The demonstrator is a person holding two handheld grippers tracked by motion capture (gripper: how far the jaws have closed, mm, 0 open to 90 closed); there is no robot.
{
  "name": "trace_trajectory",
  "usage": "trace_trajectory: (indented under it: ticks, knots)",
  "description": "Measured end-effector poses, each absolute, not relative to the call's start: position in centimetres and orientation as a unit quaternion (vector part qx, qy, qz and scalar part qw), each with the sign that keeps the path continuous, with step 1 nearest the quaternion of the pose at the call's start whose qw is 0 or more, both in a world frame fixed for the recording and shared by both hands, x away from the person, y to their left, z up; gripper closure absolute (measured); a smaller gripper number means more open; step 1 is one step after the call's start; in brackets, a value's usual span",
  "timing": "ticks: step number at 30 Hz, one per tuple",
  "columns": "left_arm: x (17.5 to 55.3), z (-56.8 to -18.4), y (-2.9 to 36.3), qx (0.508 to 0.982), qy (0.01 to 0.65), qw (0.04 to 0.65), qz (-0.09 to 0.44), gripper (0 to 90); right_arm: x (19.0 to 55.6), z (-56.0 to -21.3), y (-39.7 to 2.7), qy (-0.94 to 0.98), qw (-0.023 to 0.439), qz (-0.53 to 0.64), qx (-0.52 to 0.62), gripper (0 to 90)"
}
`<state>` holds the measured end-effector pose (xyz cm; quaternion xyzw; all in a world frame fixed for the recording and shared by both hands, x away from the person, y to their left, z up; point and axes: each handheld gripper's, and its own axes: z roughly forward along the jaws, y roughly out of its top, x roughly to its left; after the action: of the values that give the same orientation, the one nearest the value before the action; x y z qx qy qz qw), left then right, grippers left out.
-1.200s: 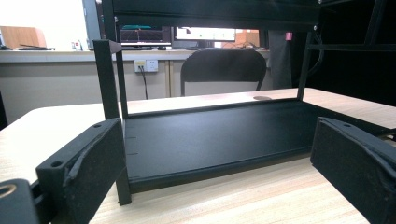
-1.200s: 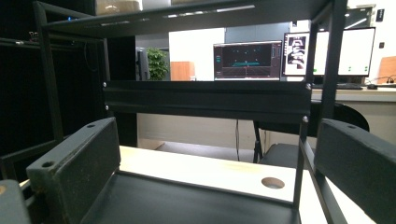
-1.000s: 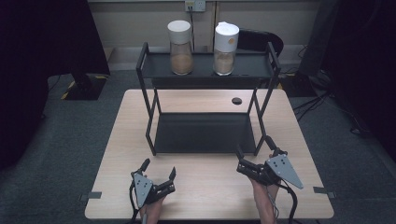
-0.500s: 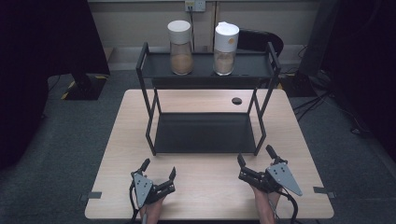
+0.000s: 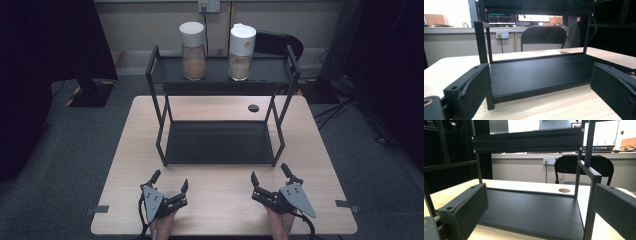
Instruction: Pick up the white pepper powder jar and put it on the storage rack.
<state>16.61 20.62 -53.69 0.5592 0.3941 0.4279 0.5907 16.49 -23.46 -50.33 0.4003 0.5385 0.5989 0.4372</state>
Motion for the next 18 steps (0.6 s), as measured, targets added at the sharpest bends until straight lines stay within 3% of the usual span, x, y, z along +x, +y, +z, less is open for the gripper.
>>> trace_trajectory:
  ticks: [18]
  knots:
    - [16.6, -53.7, 20.6, 0.559, 0.395, 0.59, 0.429, 2.5, 16.1, -52.8, -23.6, 0.546, 0.442, 0.591, 0.398, 0.0]
